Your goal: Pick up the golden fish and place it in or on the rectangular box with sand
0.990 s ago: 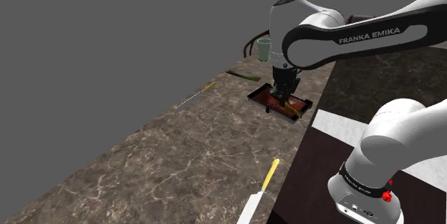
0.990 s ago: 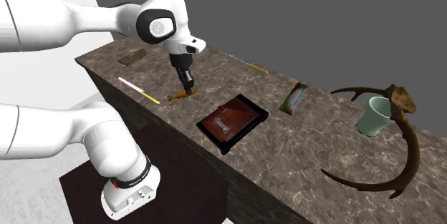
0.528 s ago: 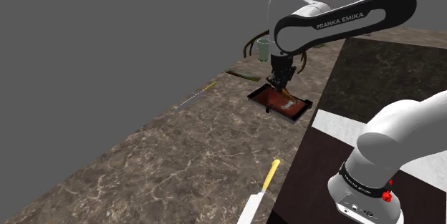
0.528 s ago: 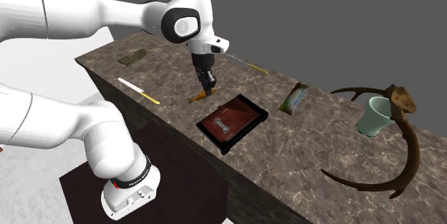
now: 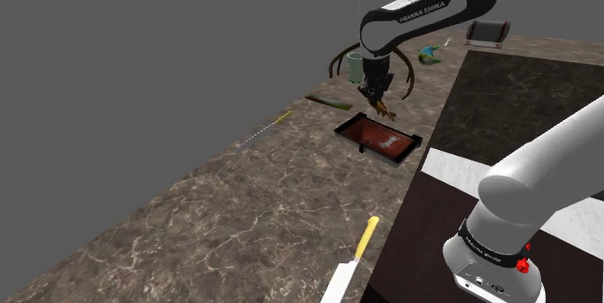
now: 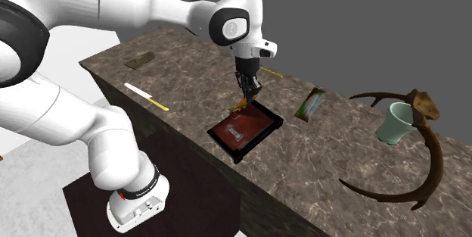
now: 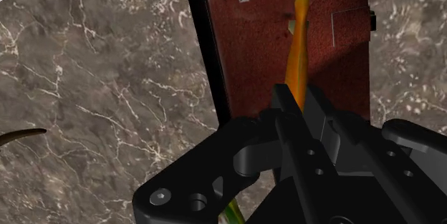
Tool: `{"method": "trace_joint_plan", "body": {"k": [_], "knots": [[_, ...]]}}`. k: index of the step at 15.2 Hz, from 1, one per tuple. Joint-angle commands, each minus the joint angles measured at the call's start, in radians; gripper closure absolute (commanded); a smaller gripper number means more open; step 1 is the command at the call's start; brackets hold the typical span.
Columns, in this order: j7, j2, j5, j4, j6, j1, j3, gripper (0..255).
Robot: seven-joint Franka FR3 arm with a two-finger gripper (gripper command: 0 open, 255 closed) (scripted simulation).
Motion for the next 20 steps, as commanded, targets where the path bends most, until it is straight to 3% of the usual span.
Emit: {"method": "trace_joint_plan", "body": {"k": [1,16,20], "knots": [[-0.02,0.044,-0.009,0.045,0.002,-0.012,-0.014,255],[0.02,0.127,-0.034,-0.089,0.216,-0.018,-0.013,255],[0.02,0.127,-0.034,-0.089,0.216,-0.018,-0.013,255]]}}
